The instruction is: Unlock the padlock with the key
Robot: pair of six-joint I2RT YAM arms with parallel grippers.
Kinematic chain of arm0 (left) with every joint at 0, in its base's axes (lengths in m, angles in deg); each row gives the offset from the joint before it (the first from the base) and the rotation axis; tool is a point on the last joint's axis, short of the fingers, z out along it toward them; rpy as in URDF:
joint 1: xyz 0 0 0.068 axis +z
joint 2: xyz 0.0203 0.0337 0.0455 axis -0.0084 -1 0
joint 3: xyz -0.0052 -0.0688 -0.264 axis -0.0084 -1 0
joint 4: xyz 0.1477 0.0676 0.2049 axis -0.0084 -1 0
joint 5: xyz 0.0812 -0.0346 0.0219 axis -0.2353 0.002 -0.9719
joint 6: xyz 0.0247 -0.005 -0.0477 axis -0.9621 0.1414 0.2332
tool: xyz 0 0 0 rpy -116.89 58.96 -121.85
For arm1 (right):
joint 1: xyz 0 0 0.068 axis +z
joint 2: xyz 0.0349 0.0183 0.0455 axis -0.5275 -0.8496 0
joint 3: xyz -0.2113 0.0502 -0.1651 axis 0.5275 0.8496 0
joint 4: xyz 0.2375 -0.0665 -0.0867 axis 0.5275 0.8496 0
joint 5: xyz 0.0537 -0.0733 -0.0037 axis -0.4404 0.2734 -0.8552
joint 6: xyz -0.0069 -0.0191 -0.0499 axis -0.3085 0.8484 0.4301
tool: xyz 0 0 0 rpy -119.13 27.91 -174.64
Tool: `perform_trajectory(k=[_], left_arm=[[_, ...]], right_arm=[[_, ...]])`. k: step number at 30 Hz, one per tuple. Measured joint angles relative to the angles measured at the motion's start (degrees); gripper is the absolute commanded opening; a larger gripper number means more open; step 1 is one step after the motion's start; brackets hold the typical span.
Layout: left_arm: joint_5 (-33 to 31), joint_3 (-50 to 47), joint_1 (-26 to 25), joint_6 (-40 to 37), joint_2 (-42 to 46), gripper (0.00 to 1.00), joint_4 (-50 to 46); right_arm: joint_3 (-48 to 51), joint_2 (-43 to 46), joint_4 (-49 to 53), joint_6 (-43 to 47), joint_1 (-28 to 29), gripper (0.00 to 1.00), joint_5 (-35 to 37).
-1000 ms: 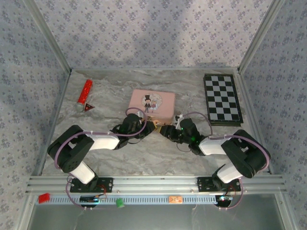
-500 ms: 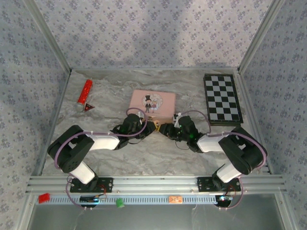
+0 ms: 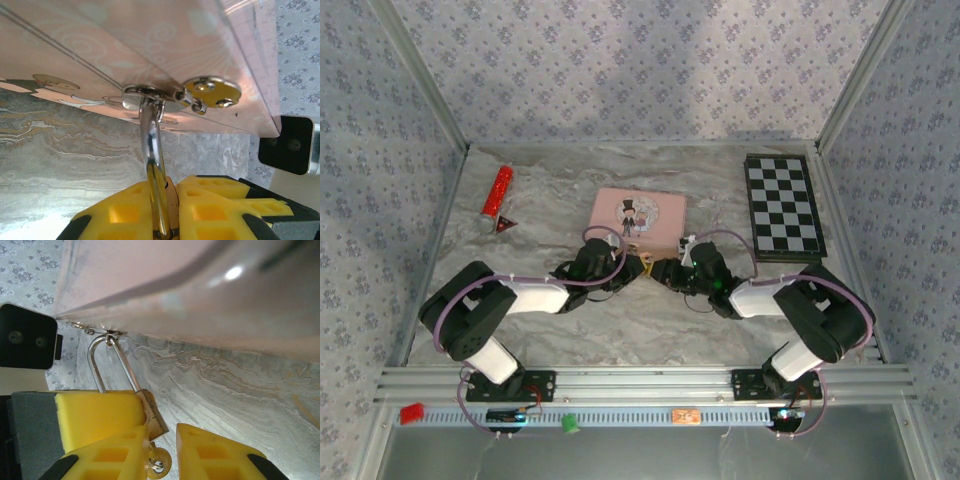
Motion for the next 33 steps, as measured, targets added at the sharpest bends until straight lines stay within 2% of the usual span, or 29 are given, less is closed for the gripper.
perform_trajectory(k=[8, 15, 18, 26, 33], left_arm=[[0.0, 0.0, 0.0, 0.1, 0.0, 0.03, 0.3], [0.0, 0.0, 0.0, 0.4, 0.0, 0.03, 0.3], [0.0, -0.1, 0.0, 0.4, 0.0, 0.03, 0.3], [0.0, -0.1, 0.0, 0.6, 0.0, 0.03, 0.6], [0.0, -0.1, 0.0, 1.0, 0.0, 0.03, 1.2]], right_arm=[[0.5, 2.7, 1.6, 0.5, 1.5, 0.22, 0.4], [0.9, 3.8, 3.0, 1.5, 2.2, 0.10, 1.4], [1.2, 4.7, 4.0, 1.9, 2.5, 0.10, 2.0], [2.2, 7.6, 6.7, 2.7, 2.9, 0.24, 3.7], [2.2, 5.9, 6.1, 3.0, 3.2, 0.26, 3.7]])
